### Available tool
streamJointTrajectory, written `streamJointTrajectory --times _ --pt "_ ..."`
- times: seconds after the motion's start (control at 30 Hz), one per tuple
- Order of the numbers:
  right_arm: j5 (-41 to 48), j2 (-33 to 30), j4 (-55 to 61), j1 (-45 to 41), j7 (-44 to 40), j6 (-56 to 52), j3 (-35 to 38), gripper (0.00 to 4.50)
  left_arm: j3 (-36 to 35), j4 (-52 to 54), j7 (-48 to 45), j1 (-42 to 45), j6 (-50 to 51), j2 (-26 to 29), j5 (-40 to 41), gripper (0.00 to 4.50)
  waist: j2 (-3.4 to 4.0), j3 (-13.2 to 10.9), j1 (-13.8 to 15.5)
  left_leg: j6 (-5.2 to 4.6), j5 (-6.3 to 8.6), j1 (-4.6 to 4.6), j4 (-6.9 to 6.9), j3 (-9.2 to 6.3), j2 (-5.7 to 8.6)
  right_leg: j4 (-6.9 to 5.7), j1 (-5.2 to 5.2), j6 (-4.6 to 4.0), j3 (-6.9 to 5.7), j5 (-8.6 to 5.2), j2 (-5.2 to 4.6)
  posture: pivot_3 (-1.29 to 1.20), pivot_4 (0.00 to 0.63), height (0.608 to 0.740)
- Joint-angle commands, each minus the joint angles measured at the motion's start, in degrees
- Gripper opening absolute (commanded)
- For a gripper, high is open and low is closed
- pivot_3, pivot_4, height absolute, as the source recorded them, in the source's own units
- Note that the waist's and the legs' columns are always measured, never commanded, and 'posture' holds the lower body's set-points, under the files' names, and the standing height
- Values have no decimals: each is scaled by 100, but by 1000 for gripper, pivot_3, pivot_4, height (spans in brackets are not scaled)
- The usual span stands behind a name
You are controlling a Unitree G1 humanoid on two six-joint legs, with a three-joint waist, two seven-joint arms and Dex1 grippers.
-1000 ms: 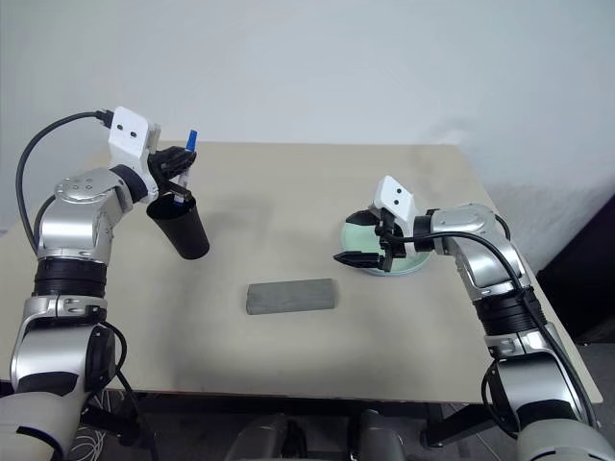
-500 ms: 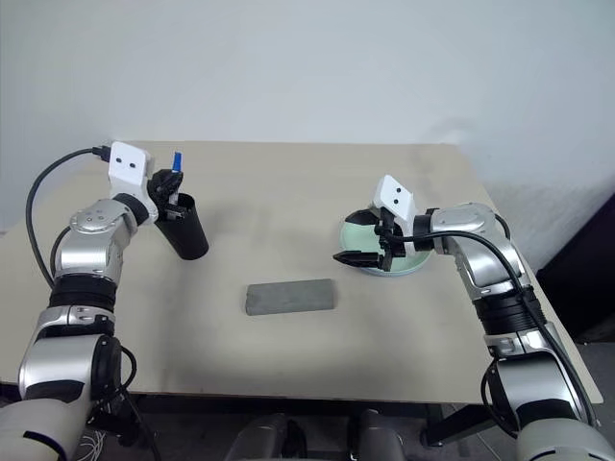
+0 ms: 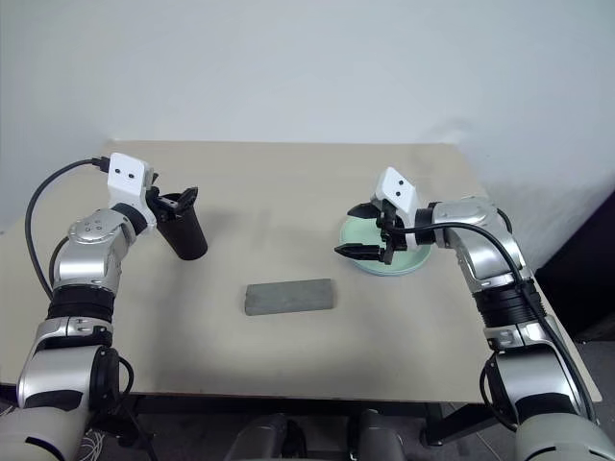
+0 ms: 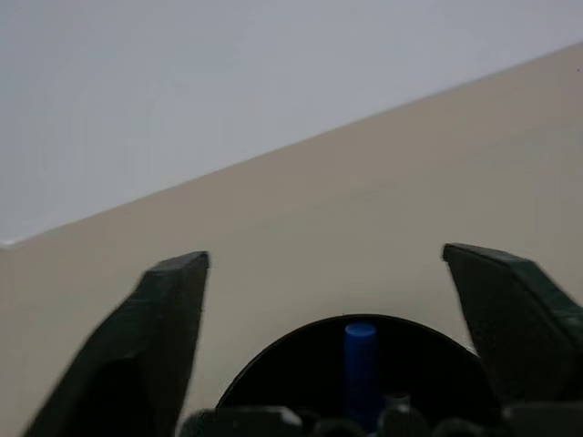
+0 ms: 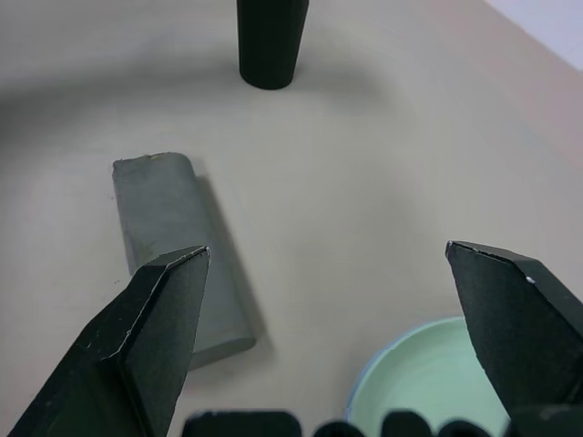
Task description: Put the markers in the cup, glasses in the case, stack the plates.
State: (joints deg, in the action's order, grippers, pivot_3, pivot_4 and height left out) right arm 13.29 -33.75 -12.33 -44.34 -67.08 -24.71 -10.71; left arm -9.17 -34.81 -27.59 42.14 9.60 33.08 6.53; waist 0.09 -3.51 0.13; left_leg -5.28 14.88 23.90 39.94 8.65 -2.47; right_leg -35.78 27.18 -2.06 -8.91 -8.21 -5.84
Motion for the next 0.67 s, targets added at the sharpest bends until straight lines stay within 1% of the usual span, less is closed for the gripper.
streamJointTrajectory --times 0.03,0.17,0.2,0.33,0.4,0.5,0.57,0.67 --pt "21 24 -77 -239 66 160 198 4500 -420 885 -25 21 357 243 378 4465 -3 0 -1 0 0 1 0 0 -1 0 0 0 0 0 0 0 0 732" --pt "32 71 -170 -318 126 195 241 4500 -710 2014 -376 -393 1147 540 881 4465 -4 0 -22 11 -4 2 -3 3 -1 1 3 0 3 0 0 0 0 732" --pt "27 108 -149 -331 169 173 229 4500 -786 2154 -443 -482 1257 621 960 4465 -3 0 -23 18 -8 2 -6 6 0 1 5 0 4 0 0 0 0 732" --pt "95 187 -185 -343 337 87 346 4500 -1132 3146 -985 -1465 1920 1156 1374 4465 -1 -1 -71 25 -10 -9 -20 19 0 0 6 0 10 0 -1 0 0 732" --pt "149 229 -232 -337 358 50 395 4500 -1292 3502 -1048 -1830 2242 1286 1567 4465 -2 -2 -92 31 -13 -10 -25 18 -1 1 8 0 12 0 1 0 0 732" --pt "125 369 -485 -379 507 11 446 4500 -1378 3939 -1003 -2205 2553 1325 1701 4465 -4 -2 -82 25 -10 -9 -27 10 -2 2 6 -7 9 -5 2 0 0 732" --pt "128 471 -555 -366 539 57 464 4500 -1377 4222 -974 -2430 2689 1241 1783 4465 -2 -3 -76 10 -1 -9 -27 11 -3 6 4 -8 8 -5 0 0 0 732" --pt "161 632 -532 -334 677 26 511 4500 -1444 4304 -874 -2712 2746 1143 1796 4465 0 -3 -84 8 0 -9 -30 20 -4 10 6 -8 11 -5 -3 0 0 732"
